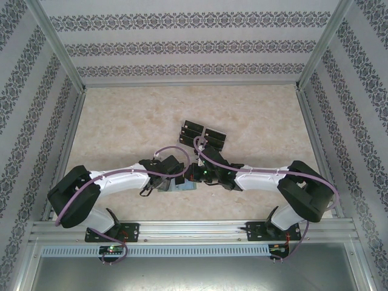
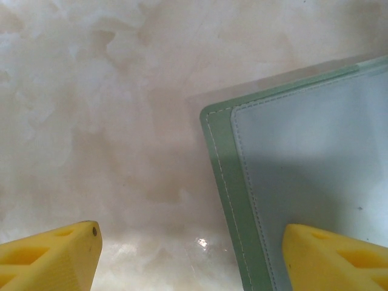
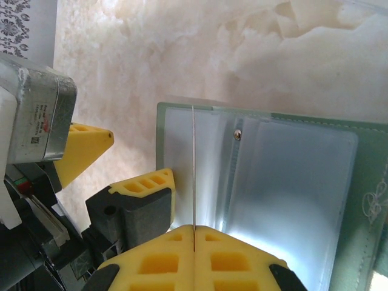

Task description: Put the credit cards into the card holder

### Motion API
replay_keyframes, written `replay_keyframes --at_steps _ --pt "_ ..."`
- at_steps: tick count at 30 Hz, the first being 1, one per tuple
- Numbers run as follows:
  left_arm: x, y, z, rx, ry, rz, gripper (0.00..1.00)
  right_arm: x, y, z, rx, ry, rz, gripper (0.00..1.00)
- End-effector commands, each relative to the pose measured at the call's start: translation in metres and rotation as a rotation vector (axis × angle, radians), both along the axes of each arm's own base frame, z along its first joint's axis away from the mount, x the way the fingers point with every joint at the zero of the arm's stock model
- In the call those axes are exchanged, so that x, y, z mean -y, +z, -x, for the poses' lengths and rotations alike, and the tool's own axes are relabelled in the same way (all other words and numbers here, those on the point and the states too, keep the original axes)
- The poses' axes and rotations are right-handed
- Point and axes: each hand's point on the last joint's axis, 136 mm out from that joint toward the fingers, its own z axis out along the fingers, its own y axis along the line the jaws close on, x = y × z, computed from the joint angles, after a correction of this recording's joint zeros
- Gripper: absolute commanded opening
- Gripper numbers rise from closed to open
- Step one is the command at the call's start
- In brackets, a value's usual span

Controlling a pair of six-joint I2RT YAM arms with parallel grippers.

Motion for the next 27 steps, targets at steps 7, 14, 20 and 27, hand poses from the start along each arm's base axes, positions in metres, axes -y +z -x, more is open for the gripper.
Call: replay_keyframes --at_steps 7,14,20,27 --pt "-0.016 -0.007 0.012 -0.033 0.021 -0.066 0.79 -0.006 -0.008 0.000 -0.008 0.005 -0.027 0.00" --pt "-0.017 -0.008 0.012 -0.035 0.023 -0.072 0.79 -0.003 -0.017 0.002 -0.023 0.002 -0.026 0.00" --pt "-0.017 -0.009 0.012 -0.038 0.023 -0.074 0.79 0.001 -0.025 0.005 -0.036 0.001 -0.023 0.00" --pt "-0.016 -0.009 0.012 -0.039 0.023 -0.073 0.79 -0.001 -0.033 0.007 -0.053 0.004 -0.037 0.00"
